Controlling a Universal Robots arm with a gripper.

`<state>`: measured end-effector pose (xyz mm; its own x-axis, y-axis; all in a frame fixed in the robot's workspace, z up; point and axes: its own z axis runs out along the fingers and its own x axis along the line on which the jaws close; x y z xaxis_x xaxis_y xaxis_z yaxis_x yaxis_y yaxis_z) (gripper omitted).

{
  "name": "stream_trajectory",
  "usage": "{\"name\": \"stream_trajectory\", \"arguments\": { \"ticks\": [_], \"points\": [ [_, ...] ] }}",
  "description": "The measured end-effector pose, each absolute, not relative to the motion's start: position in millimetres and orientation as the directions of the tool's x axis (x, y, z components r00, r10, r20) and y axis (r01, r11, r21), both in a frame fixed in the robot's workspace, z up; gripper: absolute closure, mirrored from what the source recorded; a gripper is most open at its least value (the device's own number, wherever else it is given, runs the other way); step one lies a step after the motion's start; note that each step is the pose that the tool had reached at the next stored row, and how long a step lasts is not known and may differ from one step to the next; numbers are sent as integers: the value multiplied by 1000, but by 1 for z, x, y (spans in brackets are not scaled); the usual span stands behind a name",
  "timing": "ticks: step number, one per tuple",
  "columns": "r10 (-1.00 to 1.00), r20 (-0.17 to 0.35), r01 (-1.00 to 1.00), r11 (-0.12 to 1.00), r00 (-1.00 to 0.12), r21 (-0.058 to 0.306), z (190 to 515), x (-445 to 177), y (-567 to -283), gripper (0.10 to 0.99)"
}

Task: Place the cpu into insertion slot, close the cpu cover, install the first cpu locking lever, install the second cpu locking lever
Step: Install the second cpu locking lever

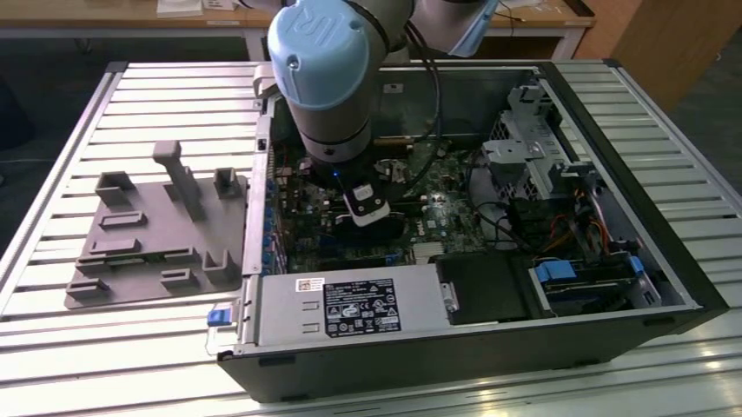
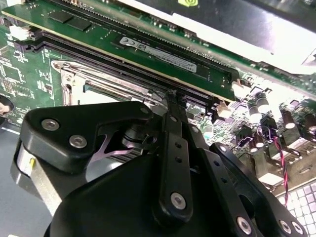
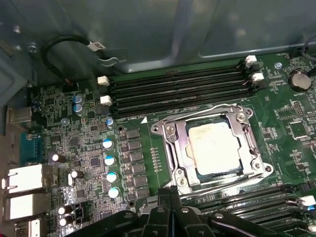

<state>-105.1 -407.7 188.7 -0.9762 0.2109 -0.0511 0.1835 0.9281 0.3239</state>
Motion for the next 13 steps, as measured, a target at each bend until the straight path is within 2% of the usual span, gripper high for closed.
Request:
{"name": "stream_trajectory", "arguments": {
  "ticks": [13],
  "points": [
    [211,-51,183,928,-976,324,185,-105,-405,984]
  ]
}}
